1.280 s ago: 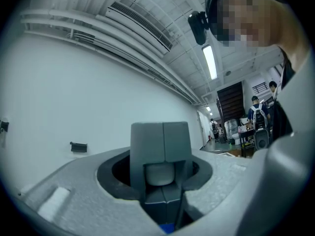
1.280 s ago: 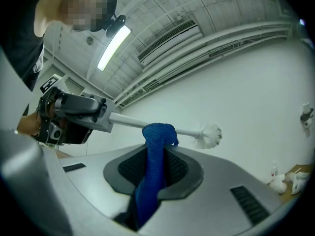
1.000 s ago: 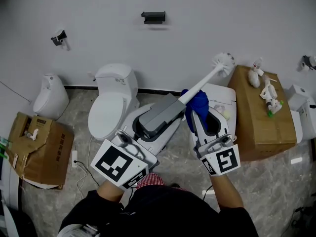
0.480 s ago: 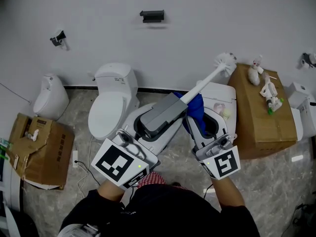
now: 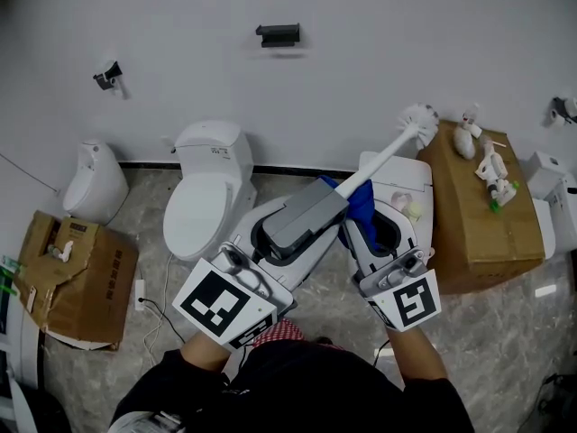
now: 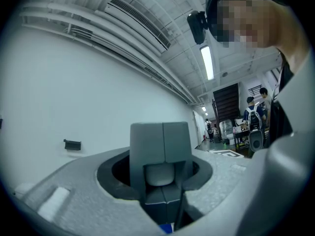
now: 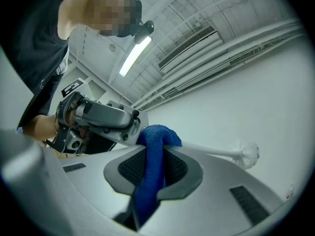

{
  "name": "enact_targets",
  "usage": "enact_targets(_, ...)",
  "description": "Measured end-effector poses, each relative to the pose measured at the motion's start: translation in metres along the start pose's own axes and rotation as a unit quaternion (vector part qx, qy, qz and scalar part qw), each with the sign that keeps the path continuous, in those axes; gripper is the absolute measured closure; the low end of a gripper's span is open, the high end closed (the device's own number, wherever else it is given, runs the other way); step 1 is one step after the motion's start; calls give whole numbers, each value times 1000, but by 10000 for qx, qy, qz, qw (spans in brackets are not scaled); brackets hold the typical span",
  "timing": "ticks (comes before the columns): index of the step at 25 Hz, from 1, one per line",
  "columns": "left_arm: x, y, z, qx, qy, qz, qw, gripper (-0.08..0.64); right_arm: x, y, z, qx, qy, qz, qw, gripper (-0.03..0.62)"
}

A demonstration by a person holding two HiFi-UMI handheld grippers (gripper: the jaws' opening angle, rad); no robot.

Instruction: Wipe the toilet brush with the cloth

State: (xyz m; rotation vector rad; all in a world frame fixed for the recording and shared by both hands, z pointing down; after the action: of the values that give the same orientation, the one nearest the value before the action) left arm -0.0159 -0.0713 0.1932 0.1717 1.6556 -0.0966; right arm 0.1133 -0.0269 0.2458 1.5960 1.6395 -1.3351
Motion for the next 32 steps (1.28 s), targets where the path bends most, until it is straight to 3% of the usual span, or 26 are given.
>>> enact_targets(8, 1, 0, -1, -106, -5, -28, 9999, 380, -2, 2, 3, -145, -61, 377, 9992, 526)
enact_targets(32, -9, 22, 3, -220, -10, 119, 9997, 380, -8, 21, -23, -467, -35, 634, 9969, 526)
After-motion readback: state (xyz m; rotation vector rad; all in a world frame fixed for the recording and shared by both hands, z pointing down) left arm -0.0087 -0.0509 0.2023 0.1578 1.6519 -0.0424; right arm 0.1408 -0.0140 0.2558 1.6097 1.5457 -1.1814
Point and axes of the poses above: the fingertips, and each gripper's own axes: z forward along the fingers, y to its right, x out of its top, the point moved 7 cm from there along -z, backward along the fingers, and after that the axes turned 3 degrees about -z, right-handed, at the moved point
